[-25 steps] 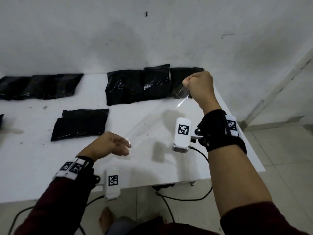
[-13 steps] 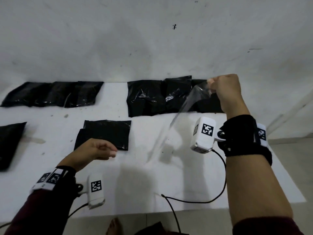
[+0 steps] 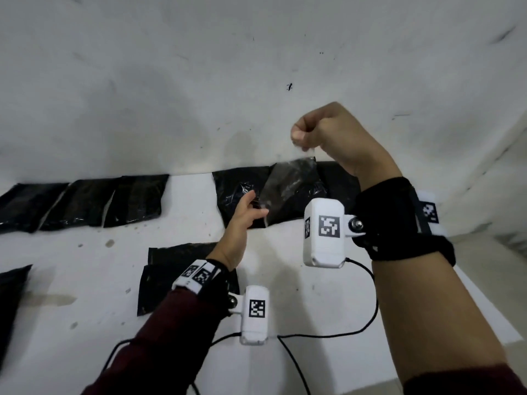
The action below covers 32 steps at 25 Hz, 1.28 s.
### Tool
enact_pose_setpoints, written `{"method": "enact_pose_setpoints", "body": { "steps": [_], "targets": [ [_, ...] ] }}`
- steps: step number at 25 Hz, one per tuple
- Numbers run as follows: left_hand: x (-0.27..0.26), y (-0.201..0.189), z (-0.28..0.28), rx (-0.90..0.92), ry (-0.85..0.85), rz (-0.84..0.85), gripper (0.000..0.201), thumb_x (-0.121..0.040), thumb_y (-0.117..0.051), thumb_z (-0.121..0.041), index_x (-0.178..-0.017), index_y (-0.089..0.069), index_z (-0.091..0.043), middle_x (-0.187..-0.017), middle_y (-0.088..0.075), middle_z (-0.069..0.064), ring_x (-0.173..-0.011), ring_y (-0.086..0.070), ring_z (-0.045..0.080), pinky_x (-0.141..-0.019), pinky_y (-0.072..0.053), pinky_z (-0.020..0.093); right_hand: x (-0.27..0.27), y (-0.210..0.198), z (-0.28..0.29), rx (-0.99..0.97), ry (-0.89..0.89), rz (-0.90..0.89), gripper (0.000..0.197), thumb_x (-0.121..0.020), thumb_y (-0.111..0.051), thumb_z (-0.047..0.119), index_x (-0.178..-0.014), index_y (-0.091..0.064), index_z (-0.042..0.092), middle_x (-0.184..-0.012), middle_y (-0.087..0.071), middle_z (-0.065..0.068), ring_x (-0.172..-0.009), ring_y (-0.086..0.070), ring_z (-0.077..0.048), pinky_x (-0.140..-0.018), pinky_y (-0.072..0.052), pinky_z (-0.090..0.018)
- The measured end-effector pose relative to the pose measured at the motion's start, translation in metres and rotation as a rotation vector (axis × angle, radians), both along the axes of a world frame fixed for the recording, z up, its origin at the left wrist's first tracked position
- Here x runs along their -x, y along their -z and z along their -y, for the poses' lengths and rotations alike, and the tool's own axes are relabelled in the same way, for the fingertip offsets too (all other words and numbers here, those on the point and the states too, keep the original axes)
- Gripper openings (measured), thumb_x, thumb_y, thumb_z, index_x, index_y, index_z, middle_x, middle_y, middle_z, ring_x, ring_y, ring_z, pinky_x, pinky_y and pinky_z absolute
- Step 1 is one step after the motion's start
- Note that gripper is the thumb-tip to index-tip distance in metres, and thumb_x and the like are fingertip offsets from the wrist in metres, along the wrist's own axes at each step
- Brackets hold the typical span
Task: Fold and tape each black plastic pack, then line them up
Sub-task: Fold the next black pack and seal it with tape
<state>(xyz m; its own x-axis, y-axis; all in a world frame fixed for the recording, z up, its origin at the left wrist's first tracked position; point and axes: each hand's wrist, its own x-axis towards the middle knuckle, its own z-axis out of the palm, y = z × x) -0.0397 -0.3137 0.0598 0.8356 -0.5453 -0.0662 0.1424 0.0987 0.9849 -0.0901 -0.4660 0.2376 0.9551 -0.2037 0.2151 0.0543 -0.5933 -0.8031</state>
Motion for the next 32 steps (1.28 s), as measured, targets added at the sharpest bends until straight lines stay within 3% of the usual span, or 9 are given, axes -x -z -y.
{"method": "enact_pose_setpoints", "body": {
  "steps": [4, 7, 9, 11, 16, 20, 24, 27, 32],
  "targets": [
    [-0.005, 0.017, -0.023, -0.044, 0.058, 0.059, 0.111, -0.048, -0.073, -0.043, -0.146, -0.022, -0.025, -0.145, -0.034, -0.009, -0.130, -0.031, 0.004, -0.106, -0.028, 0.028, 0.005, -0.012, -0.022, 0.061, 0.007, 0.013, 0.020, -0.082, -0.057, -0.002, -0.065, -0.060, 0.008, -0.057, -0.053, 0.001, -0.055, -0.045, -0.006, -0.052, -0.035, -0.008],
    [-0.005, 0.016, -0.043, 0.034, 0.194, 0.087, 0.071, -0.052, -0.073, -0.034, -0.118, -0.057, -0.013, -0.104, -0.064, 0.002, -0.096, -0.059, 0.005, -0.088, -0.041, 0.021, 0.006, -0.013, -0.027, 0.031, 0.039, 0.045, 0.023, -0.082, -0.058, -0.003, -0.063, -0.060, 0.010, -0.055, -0.054, 0.004, -0.054, -0.045, -0.005, -0.054, -0.036, -0.011],
    [-0.007, 0.015, -0.063, 0.066, 0.226, 0.087, 0.042, -0.049, -0.078, -0.030, -0.087, -0.070, -0.012, -0.079, -0.068, 0.003, -0.075, -0.063, 0.008, -0.077, -0.045, 0.019, 0.005, -0.009, -0.026, 0.014, 0.074, 0.053, 0.024, -0.081, -0.058, -0.003, -0.061, -0.060, 0.011, -0.058, -0.053, 0.000, -0.056, -0.046, -0.007, -0.059, -0.037, -0.018],
    [-0.014, 0.019, -0.089, 0.079, 0.244, 0.046, 0.042, -0.041, -0.087, -0.037, -0.073, -0.073, -0.014, -0.066, -0.067, 0.002, -0.068, -0.064, 0.012, -0.072, -0.048, 0.018, 0.004, -0.001, -0.024, -0.021, 0.126, 0.044, 0.023, -0.079, -0.057, -0.005, -0.061, -0.060, 0.010, -0.058, -0.053, -0.002, -0.057, -0.046, -0.009, -0.063, -0.038, -0.022],
    [-0.037, 0.028, -0.151, 0.022, 0.230, -0.061, 0.049, -0.047, -0.085, -0.051, -0.073, -0.070, -0.012, -0.063, -0.056, 0.003, -0.060, -0.056, 0.014, -0.074, -0.046, 0.033, -0.008, 0.031, -0.025, -0.151, 0.241, -0.005, 0.021, -0.080, -0.055, -0.006, -0.063, -0.061, 0.004, -0.052, -0.056, 0.001, -0.048, -0.049, -0.006, -0.060, -0.041, -0.016],
    [-0.052, 0.028, -0.195, -0.115, 0.179, -0.122, 0.052, -0.038, -0.090, -0.043, -0.071, -0.068, -0.010, -0.063, -0.055, 0.008, -0.058, -0.055, 0.016, -0.059, -0.051, 0.026, -0.023, 0.063, -0.030, -0.239, 0.350, -0.069, 0.019, -0.084, -0.053, -0.006, -0.078, -0.053, -0.024, -0.063, -0.045, -0.014, -0.047, -0.040, -0.009, -0.043, -0.032, -0.010],
    [-0.066, 0.033, -0.227, -0.179, -0.010, -0.281, 0.006, -0.065, -0.076, -0.007, -0.070, -0.073, -0.009, -0.069, -0.063, 0.007, -0.058, -0.062, 0.013, -0.057, -0.055, 0.025, -0.038, 0.103, -0.040, -0.351, 0.416, -0.227, 0.011, -0.083, -0.050, -0.005, -0.084, -0.060, -0.001, -0.072, -0.044, -0.014, -0.051, -0.040, -0.012, -0.040, -0.029, -0.014],
    [-0.074, 0.049, -0.242, -0.224, -0.190, -0.410, 0.012, -0.081, -0.058, 0.006, -0.086, -0.066, -0.001, -0.069, -0.068, 0.008, -0.055, -0.064, 0.011, -0.058, -0.056, 0.022, -0.044, 0.136, -0.051, -0.437, 0.473, -0.360, 0.013, -0.084, -0.053, -0.005, -0.078, -0.057, 0.006, -0.069, -0.049, -0.011, -0.056, -0.042, -0.014, -0.048, -0.032, -0.018],
    [-0.077, 0.066, -0.254, -0.280, -0.371, -0.505, 0.020, -0.069, -0.070, 0.002, -0.087, -0.062, -0.001, -0.069, -0.058, 0.009, -0.046, -0.052, 0.009, -0.057, -0.054, 0.019, -0.051, 0.188, -0.057, -0.445, 0.565, -0.546, 0.023, -0.085, -0.049, -0.005, -0.064, -0.047, 0.004, -0.054, -0.045, -0.006, -0.062, -0.038, -0.019, -0.057, -0.028, -0.028]
  ]
}}
